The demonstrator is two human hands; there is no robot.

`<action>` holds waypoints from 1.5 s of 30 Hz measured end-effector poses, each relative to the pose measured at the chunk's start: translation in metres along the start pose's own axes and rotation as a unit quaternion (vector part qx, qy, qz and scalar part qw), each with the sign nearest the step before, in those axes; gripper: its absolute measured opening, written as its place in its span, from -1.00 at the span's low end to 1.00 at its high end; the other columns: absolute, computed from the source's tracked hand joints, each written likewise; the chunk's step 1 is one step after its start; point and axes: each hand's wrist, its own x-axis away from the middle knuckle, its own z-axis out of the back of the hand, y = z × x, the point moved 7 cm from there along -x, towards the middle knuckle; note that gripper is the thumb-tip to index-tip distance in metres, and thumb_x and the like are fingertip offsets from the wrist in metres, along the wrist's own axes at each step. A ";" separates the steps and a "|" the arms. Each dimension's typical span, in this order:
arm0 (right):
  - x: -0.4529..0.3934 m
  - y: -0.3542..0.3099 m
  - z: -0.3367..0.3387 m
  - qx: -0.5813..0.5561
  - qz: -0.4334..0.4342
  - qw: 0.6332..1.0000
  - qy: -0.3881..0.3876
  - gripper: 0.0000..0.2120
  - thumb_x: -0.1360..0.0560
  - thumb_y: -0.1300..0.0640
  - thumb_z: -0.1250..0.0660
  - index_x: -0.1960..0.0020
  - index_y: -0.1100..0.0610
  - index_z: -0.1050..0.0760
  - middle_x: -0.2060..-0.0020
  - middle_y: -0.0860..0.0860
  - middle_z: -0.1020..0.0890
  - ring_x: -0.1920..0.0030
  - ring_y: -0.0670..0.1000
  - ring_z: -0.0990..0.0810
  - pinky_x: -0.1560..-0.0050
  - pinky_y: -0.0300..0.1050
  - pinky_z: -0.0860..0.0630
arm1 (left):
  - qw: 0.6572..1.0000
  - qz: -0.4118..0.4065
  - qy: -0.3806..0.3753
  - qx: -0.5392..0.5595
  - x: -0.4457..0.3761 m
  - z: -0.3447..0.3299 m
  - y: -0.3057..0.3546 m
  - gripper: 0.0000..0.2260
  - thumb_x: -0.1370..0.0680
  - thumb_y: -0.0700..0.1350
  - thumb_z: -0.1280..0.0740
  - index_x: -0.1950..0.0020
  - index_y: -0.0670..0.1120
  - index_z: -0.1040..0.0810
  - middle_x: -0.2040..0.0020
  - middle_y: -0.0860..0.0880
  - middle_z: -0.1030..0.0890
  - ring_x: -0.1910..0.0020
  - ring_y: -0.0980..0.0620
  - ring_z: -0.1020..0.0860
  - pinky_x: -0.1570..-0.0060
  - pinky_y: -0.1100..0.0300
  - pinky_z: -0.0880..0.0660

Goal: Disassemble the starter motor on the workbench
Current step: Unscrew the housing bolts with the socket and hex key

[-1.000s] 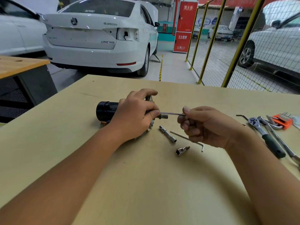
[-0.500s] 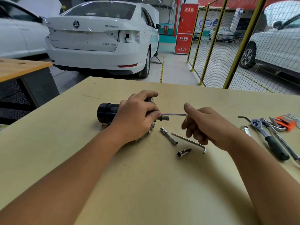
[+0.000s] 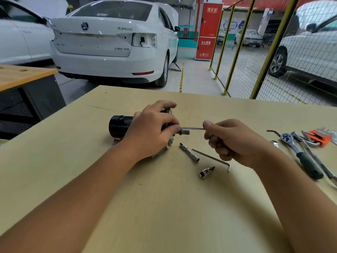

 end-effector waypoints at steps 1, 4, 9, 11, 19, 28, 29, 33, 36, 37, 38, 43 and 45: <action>-0.001 -0.001 0.000 -0.004 0.016 1.000 0.001 -0.62 -0.52 -0.08 -0.41 0.17 0.26 -0.55 0.43 0.09 -0.47 0.54 -0.02 -0.30 0.53 -0.20 -0.26 | 1.000 -0.005 0.012 0.023 -0.001 0.005 -0.001 -0.80 -0.58 0.00 -0.42 -0.20 0.08 -0.67 -0.37 0.08 -0.53 -0.28 0.04 -0.55 -0.29 -0.19 -0.49; -0.001 -0.006 -0.001 -0.020 0.068 0.997 0.011 -0.75 -0.55 0.08 -0.42 0.20 0.24 -0.58 0.43 0.13 -0.51 0.54 0.00 -0.32 0.52 -0.18 -0.32 | 0.995 0.049 0.077 0.049 -0.001 0.034 -0.023 -0.58 -0.55 0.11 -0.39 -0.40 0.26 -0.45 -0.27 0.13 -0.57 -0.07 0.12 -0.64 -0.15 -0.05 -0.59; -0.002 -0.016 0.000 -0.004 0.171 0.984 0.048 -0.83 -0.55 0.22 -0.42 0.14 0.31 -0.57 0.44 0.18 -0.56 0.55 0.07 -0.36 0.52 -0.13 -0.41 | 0.981 0.176 -0.045 -0.069 0.008 0.032 -0.078 -0.51 -0.39 0.52 -0.16 -0.22 0.40 -0.54 -0.19 0.23 -0.65 -0.28 0.01 -0.54 -0.33 -0.14 -0.42; -0.002 -0.018 0.001 -0.015 0.193 0.980 0.052 -0.87 -0.53 0.25 -0.44 0.14 0.30 -0.58 0.43 0.20 -0.56 0.54 0.08 -0.37 0.51 -0.11 -0.43 | 0.982 0.177 -0.061 -0.027 0.009 0.026 -0.082 -0.52 -0.35 0.56 -0.18 -0.13 0.40 -0.58 -0.14 0.26 -0.66 -0.25 0.03 -0.56 -0.31 -0.12 -0.46; -0.002 -0.012 -0.015 -0.177 0.092 0.979 -0.038 -0.67 -0.48 -0.05 -0.38 0.09 0.24 -0.67 0.29 0.23 -0.60 0.48 0.00 -0.44 0.47 -0.12 -0.45 | 0.979 0.194 -0.053 -0.003 0.007 0.024 -0.088 -0.38 -0.27 0.60 -0.23 -0.14 0.30 -0.65 -0.09 0.23 -0.67 -0.18 0.06 -0.58 -0.24 -0.07 -0.53; -0.001 -0.006 -0.029 -0.307 0.008 0.946 -0.100 -0.75 -0.46 -0.01 -0.39 0.16 0.18 -0.68 0.34 0.11 -0.53 0.50 -0.09 -0.35 0.51 -0.24 -0.37 | 0.980 0.193 -0.051 0.011 0.006 0.022 -0.093 -0.39 -0.26 0.60 -0.26 -0.13 0.29 -0.65 -0.08 0.21 -0.67 -0.17 0.05 -0.59 -0.24 -0.07 -0.53; -0.001 -0.006 -0.028 -0.317 0.008 0.942 -0.107 -0.79 -0.45 0.03 -0.41 0.14 0.18 -0.67 0.33 0.11 -0.52 0.49 -0.10 -0.35 0.50 -0.25 -0.37 | 0.980 0.193 -0.051 0.012 0.006 0.022 -0.093 -0.38 -0.26 0.60 -0.26 -0.14 0.29 -0.65 -0.09 0.21 -0.67 -0.18 0.05 -0.59 -0.24 -0.07 -0.53; -0.002 -0.007 -0.021 -0.302 0.039 0.945 -0.122 -0.84 -0.42 0.17 -0.45 0.03 0.19 -0.67 0.30 0.11 -0.52 0.44 -0.08 -0.37 0.43 -0.24 -0.41 | 0.980 0.189 -0.054 0.011 0.005 0.021 -0.093 -0.35 -0.25 0.61 -0.26 -0.16 0.27 -0.65 -0.11 0.18 -0.67 -0.18 0.04 -0.59 -0.25 -0.07 -0.53; -0.003 -0.007 -0.013 -0.263 0.060 0.955 -0.121 -0.71 -0.38 0.23 -0.49 -0.10 0.20 -0.67 0.21 0.21 -0.63 0.41 -0.05 -0.45 0.37 -0.17 -0.48 | 0.981 0.185 -0.057 0.010 0.005 0.021 -0.093 -0.33 -0.25 0.61 -0.25 -0.18 0.26 -0.65 -0.13 0.18 -0.67 -0.20 0.04 -0.58 -0.25 -0.07 -0.53; -0.003 -0.007 -0.011 -0.252 0.062 0.958 -0.125 -0.64 -0.35 0.24 -0.52 -0.14 0.20 -0.65 0.17 0.23 -0.65 0.40 -0.03 -0.47 0.34 -0.15 -0.49 | 0.981 0.183 -0.058 0.010 0.006 0.021 -0.093 -0.32 -0.25 0.61 -0.25 -0.19 0.25 -0.65 -0.14 0.18 -0.66 -0.20 0.04 -0.58 -0.25 -0.07 -0.53; -0.003 -0.006 -0.009 -0.243 0.063 0.959 -0.130 -0.58 -0.33 0.26 -0.53 -0.18 0.21 -0.64 0.12 0.25 -0.67 0.39 -0.02 -0.48 0.32 -0.14 -0.50 | 0.982 0.181 -0.058 0.010 0.006 0.022 -0.093 -0.32 -0.25 0.61 -0.25 -0.19 0.25 -0.65 -0.14 0.19 -0.66 -0.19 0.04 -0.59 -0.25 -0.07 -0.53; -0.003 -0.001 -0.005 -0.206 0.052 0.969 -0.122 -0.59 -0.35 0.35 -0.46 -0.20 0.25 -0.63 -0.09 0.28 -0.67 0.34 0.03 -0.61 0.27 -0.11 -0.61 | 0.982 0.178 -0.058 0.012 0.006 0.022 -0.092 -0.33 -0.25 0.60 -0.26 -0.18 0.25 -0.65 -0.14 0.19 -0.66 -0.19 0.04 -0.58 -0.25 -0.08 -0.53; -0.003 0.000 -0.005 -0.187 0.057 0.973 -0.120 -0.62 -0.36 0.36 -0.44 -0.18 0.25 -0.64 -0.11 0.26 -0.67 0.30 0.06 -0.66 0.27 -0.10 -0.64 | 0.982 0.178 -0.058 0.010 0.005 0.022 -0.092 -0.34 -0.25 0.60 -0.25 -0.18 0.26 -0.65 -0.15 0.19 -0.66 -0.20 0.04 -0.58 -0.25 -0.09 -0.53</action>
